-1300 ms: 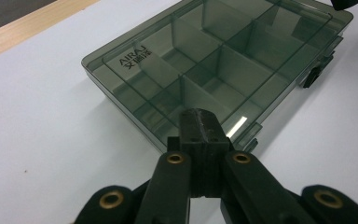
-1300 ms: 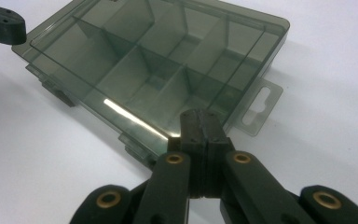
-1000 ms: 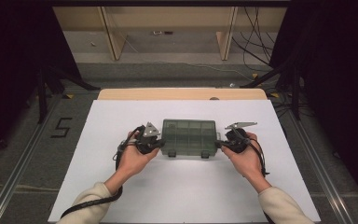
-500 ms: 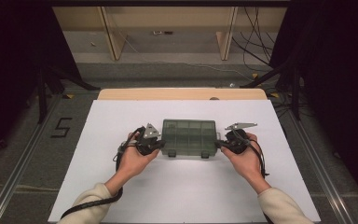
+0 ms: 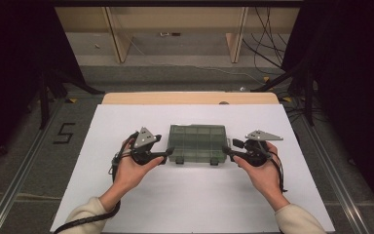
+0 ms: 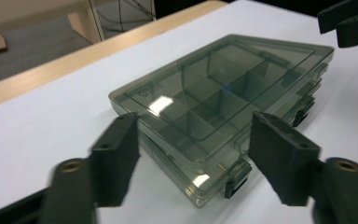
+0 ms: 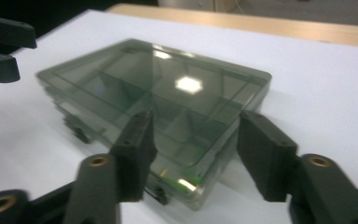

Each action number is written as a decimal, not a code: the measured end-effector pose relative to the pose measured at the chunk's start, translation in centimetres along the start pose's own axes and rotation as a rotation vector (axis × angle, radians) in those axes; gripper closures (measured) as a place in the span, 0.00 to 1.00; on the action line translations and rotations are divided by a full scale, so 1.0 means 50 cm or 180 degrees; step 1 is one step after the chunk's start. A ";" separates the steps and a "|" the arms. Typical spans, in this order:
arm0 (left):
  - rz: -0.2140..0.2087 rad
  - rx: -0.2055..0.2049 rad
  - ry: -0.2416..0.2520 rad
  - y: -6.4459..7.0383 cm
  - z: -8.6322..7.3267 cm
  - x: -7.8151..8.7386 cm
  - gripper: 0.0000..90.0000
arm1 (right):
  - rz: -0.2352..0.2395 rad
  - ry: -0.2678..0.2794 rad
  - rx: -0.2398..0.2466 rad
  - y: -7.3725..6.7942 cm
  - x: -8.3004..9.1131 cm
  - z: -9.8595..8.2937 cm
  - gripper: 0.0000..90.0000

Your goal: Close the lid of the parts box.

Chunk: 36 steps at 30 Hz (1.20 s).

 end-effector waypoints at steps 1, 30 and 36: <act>0.0015 0.0028 0.0078 0.001 -0.002 0.016 0.31 | 0.0046 0.0082 0.0025 -0.001 0.001 -0.003 0.43; 0.0299 0.0108 0.0285 0.013 -0.082 0.179 0.24 | 0.0246 0.0403 0.0209 -0.034 0.119 -0.071 0.31; 0.0322 0.0137 0.0276 0.014 -0.083 0.176 0.23 | 0.0240 0.0387 0.0222 -0.030 0.119 -0.072 0.29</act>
Point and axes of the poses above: each handheld gripper's, and its own axes: x roughly backward along the jaws, z roughly out of its top, y roughly to its right, the point moved 2 cm from there along -x, roughly forward along the jaws, and after that the axes turned 11 degrees about -x, right-handed, at the moved point
